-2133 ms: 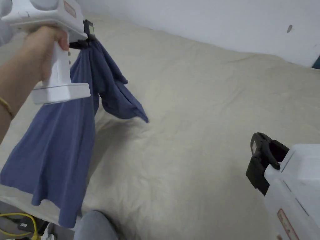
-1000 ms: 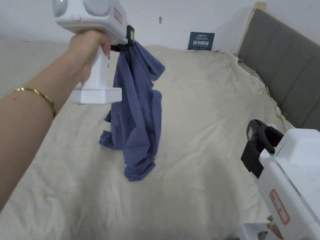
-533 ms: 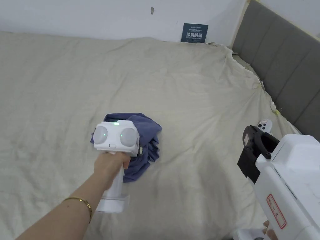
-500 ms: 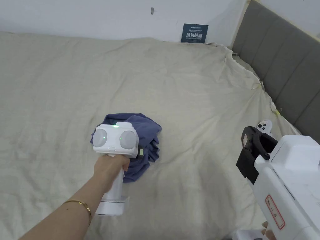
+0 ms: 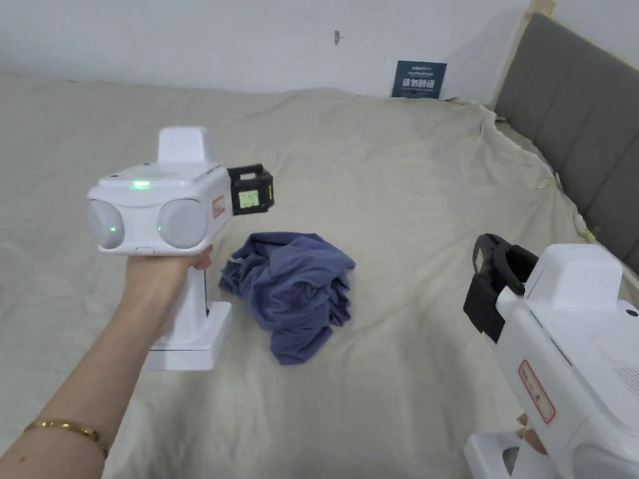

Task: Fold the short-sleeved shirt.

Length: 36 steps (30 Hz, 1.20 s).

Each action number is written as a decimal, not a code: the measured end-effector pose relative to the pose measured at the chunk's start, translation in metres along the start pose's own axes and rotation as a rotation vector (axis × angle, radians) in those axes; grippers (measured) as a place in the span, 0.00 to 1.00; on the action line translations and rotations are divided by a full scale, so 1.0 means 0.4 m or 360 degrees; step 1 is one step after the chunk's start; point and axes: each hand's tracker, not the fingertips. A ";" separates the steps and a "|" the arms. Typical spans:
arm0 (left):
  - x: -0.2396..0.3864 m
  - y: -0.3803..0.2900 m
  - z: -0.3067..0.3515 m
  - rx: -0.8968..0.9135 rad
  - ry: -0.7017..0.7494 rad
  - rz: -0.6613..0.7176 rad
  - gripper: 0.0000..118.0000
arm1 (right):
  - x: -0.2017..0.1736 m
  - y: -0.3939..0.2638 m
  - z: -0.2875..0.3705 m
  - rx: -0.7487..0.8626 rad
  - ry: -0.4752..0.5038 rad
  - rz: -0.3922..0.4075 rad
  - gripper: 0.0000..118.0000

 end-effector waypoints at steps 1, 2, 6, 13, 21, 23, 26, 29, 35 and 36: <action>-0.013 0.009 0.022 0.0060 0.0028 -0.0030 0.95 | -0.006 0.005 -0.005 0.0017 0.0011 -0.0002 0.00; -0.024 0.017 0.056 0.0125 0.0066 -0.0064 0.95 | -0.012 0.012 -0.012 0.0033 0.0021 -0.0003 0.00; -0.060 0.006 0.160 0.0274 0.0168 -0.0140 0.94 | -0.029 0.032 -0.034 0.0085 0.0047 -0.0017 0.00; -0.101 -0.090 0.256 0.0274 0.0192 -0.0096 0.21 | -0.040 0.030 -0.048 0.0105 0.0072 -0.0032 0.00; -0.104 -0.188 0.285 0.0200 0.0205 -0.0089 0.00 | -0.040 -0.020 -0.033 0.0038 0.0067 -0.0048 0.00; -0.108 -0.199 0.283 0.0167 0.0189 -0.0041 0.00 | -0.038 -0.033 -0.031 0.0008 0.0065 -0.0061 0.00; -0.109 -0.208 0.278 0.0151 0.0200 -0.0044 0.00 | -0.036 -0.043 -0.029 -0.0015 0.0063 -0.0064 0.00; -0.109 -0.212 0.278 0.0144 0.0189 -0.0029 0.00 | -0.036 -0.042 -0.029 -0.0023 0.0059 -0.0064 0.00; -0.113 -0.216 0.270 0.0121 0.0180 -0.0017 0.00 | -0.034 -0.039 -0.038 -0.0020 0.0056 -0.0062 0.00; -0.114 -0.215 0.268 0.0118 0.0181 -0.0013 0.00 | -0.033 -0.039 -0.042 -0.0020 0.0059 -0.0063 0.00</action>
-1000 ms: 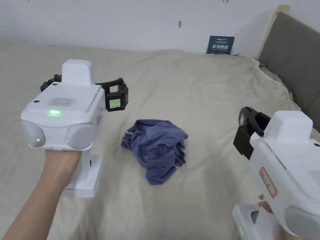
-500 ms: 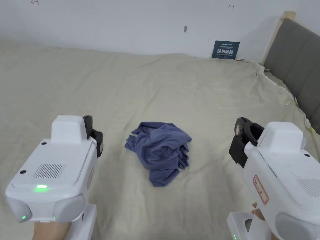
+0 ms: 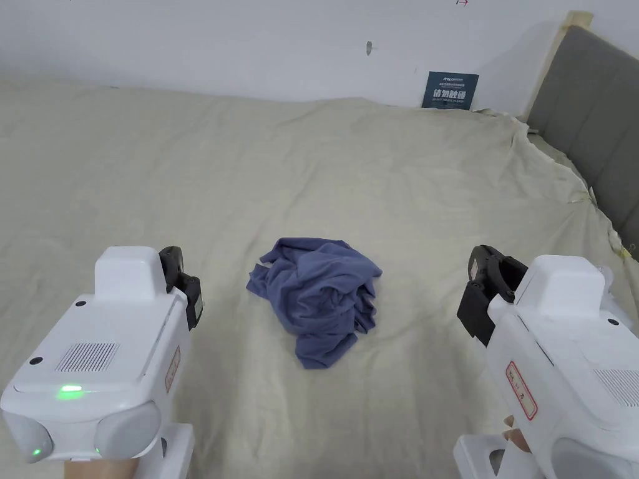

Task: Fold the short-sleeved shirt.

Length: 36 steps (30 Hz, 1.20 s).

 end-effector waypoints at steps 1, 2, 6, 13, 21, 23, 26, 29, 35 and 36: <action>0.000 -0.002 0.001 -0.0002 -0.0002 0.0000 0.00 | 0.000 0.000 -0.003 -0.0002 0.0002 0.0001 0.00; 0.000 -0.002 -0.002 -0.0001 -0.0001 -0.0002 0.00 | -0.001 0.000 -0.007 -0.0004 0.0001 0.0003 0.00; -0.001 0.005 -0.021 -0.0009 0.0006 -0.0002 0.00 | -0.005 -0.002 -0.024 -0.0018 0.0008 0.0010 0.00; -0.006 0.025 -0.122 -0.0120 -0.0054 0.0112 1.00 | -0.011 -0.008 -0.077 -0.0040 0.0030 0.0015 0.00; 0.046 0.041 -0.369 -0.0563 -0.0160 0.0079 1.00 | -0.020 -0.019 -0.155 -0.0083 0.0072 0.0003 0.00; 0.059 0.035 -0.471 -0.0787 -0.0191 0.0056 1.00 | -0.021 -0.027 -0.174 -0.0109 0.0081 0.0003 0.00; 0.076 0.009 -0.605 -0.1073 -0.0176 0.0074 1.00 | -0.019 -0.042 -0.198 -0.0152 0.0079 0.0017 0.00; 0.110 -0.042 -0.696 -0.1224 -0.0103 -0.0057 0.94 | -0.011 -0.058 -0.219 -0.0202 0.0064 0.0011 0.00; 0.146 -0.112 -0.772 -0.1379 -0.0080 -0.0064 0.44 | 0.023 -0.089 -0.242 -0.0273 0.0010 -0.0005 0.00; 0.154 -0.122 -0.773 -0.1388 -0.0111 -0.0061 0.31 | 0.028 -0.093 -0.243 -0.0281 0.0003 -0.0003 0.00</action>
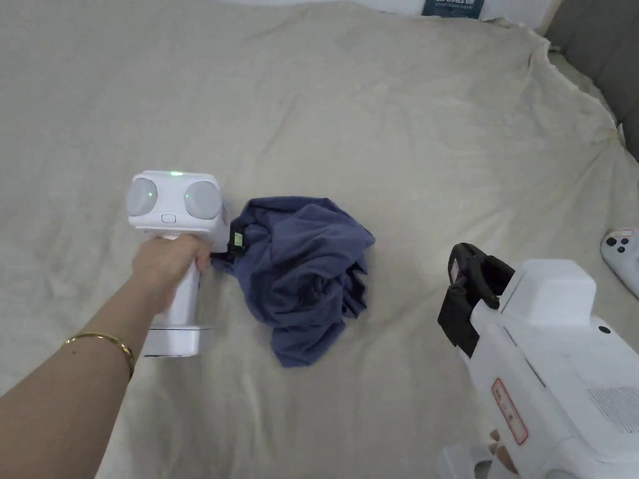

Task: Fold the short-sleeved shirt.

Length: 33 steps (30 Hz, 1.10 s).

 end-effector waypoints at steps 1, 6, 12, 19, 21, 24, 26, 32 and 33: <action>-0.001 -0.003 -0.017 -0.0054 -0.0024 0.0000 0.16 | 0.003 -0.002 -0.001 -0.0007 -0.0008 0.0002 0.00; 0.032 -0.019 -0.031 -0.0033 -0.0013 -0.0062 0.00 | 0.014 -0.006 0.000 -0.0017 -0.0033 -0.0008 0.00; -0.014 -0.018 0.074 0.0270 -0.0120 0.0050 0.00 | 0.014 0.027 0.002 -0.0041 -0.0016 0.0045 0.00; -0.066 -0.061 0.196 0.0497 -0.0246 0.0170 0.00 | 0.030 0.135 -0.130 -0.0303 0.0143 0.0061 0.25; -0.073 -0.076 0.204 0.0507 -0.0254 0.0180 0.00 | 0.033 0.170 -0.209 -0.0443 0.0169 0.0088 0.87; -0.084 -0.096 0.201 0.0497 -0.0240 0.0176 0.00 | 0.020 0.192 -0.348 -0.0670 0.0189 0.0145 0.96; -0.089 -0.110 0.193 0.0484 -0.0222 0.0178 0.00 | 0.009 0.195 -0.430 -0.0801 0.0174 0.0174 0.95; -0.123 -0.148 0.158 0.0434 -0.0211 0.0227 0.00 | -0.020 0.148 -0.651 -0.1085 0.0068 0.0024 0.88; -0.121 -0.157 0.153 0.0425 -0.0207 0.0230 0.00 | -0.028 0.139 -0.686 -0.1118 0.0089 -0.0028 0.85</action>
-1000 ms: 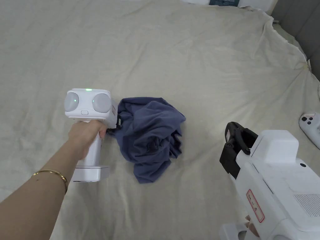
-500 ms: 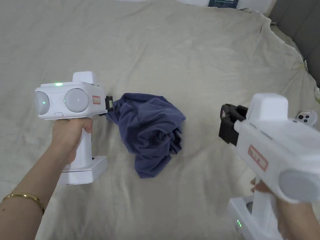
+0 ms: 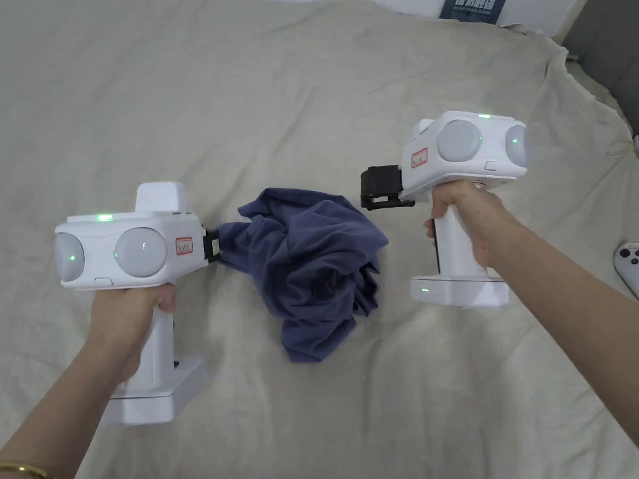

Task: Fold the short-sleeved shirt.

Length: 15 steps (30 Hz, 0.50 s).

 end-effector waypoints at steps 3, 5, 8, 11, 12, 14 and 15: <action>-0.014 -0.015 -0.012 -0.0016 0.0001 0.0025 0.00 | -0.023 0.030 -0.083 -0.0073 0.0023 -0.0092 0.80; -0.020 -0.025 -0.019 -0.0025 -0.0008 0.0044 0.00 | -0.040 0.051 -0.138 -0.0109 0.0015 -0.0087 0.75; -0.032 -0.033 -0.024 -0.0030 -0.0026 0.0066 0.00 | -0.057 0.063 -0.186 -0.0133 0.0001 -0.0114 0.61; -0.041 -0.037 -0.028 -0.0030 -0.0044 0.0082 0.00 | -0.070 0.069 -0.221 -0.0163 0.0009 -0.0123 0.46; -0.043 -0.039 -0.027 -0.0031 -0.0048 0.0089 0.00 | -0.075 0.069 -0.229 -0.0168 0.0004 -0.0103 0.36; -0.045 -0.039 -0.028 -0.0029 -0.0059 0.0098 0.00 | -0.086 0.066 -0.245 -0.0181 -0.0039 -0.0050 0.08; -0.045 -0.038 -0.029 -0.0028 -0.0061 0.0099 0.00 | -0.086 0.062 -0.247 -0.0178 -0.0045 -0.0047 0.05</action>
